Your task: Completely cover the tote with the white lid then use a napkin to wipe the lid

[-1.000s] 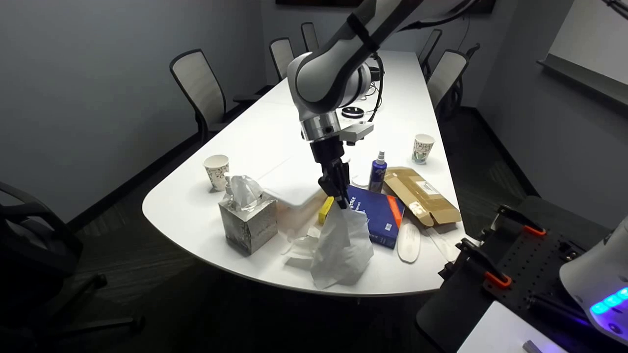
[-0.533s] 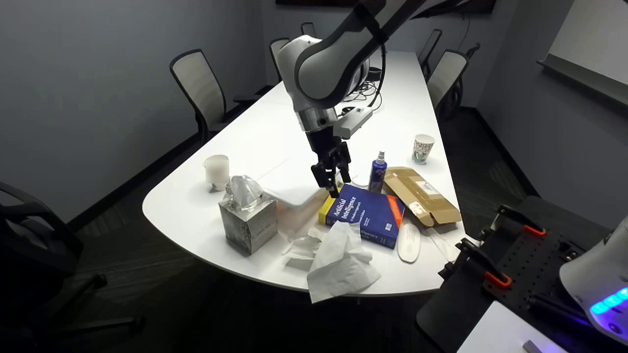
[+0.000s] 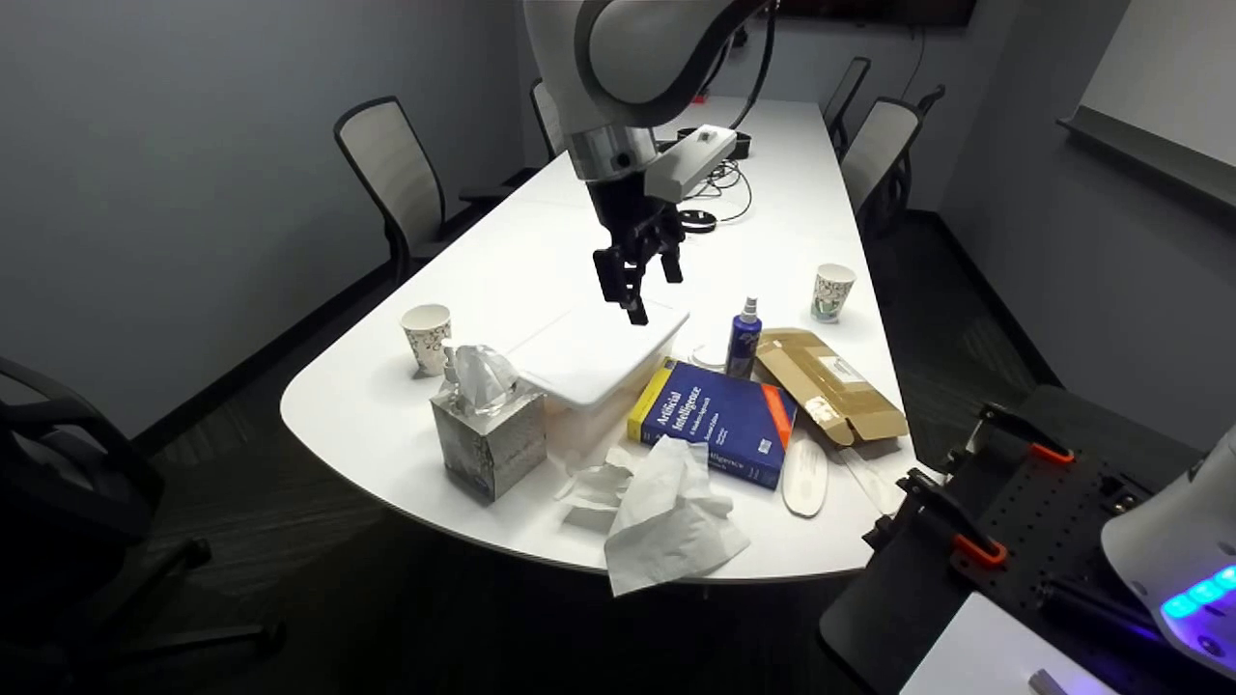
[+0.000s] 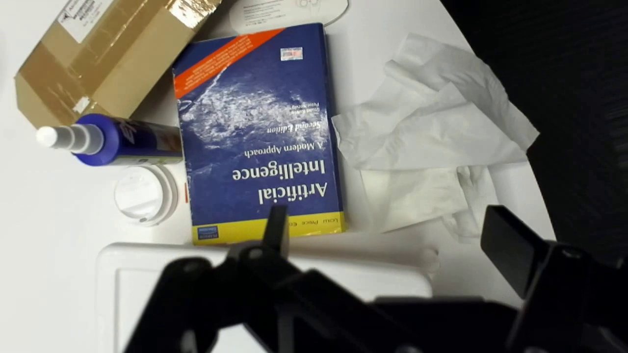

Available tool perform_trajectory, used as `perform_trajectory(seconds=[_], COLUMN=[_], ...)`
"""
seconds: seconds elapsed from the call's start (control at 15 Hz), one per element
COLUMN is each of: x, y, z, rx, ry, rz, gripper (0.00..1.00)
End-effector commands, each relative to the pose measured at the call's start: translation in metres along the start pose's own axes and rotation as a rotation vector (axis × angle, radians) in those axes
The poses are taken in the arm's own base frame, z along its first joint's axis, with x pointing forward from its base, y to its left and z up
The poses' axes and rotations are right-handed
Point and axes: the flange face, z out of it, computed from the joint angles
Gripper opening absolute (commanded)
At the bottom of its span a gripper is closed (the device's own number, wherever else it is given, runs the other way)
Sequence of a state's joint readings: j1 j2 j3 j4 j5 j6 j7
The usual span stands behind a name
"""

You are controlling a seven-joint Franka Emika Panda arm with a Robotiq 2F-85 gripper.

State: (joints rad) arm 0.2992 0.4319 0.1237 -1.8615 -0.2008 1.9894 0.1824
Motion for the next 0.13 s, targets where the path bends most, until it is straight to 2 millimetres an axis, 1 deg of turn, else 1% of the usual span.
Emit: perform_trajectory(seconds=[0.0, 0.07], x=[-0.0168, -0.0176], y=[0.0032, 0.0061], z=[-0.0252, -0.0294], rx=[0.007, 0.008], ry=[0.039, 0.044], rz=[0.015, 0.018], gripper=[1.00, 1.00])
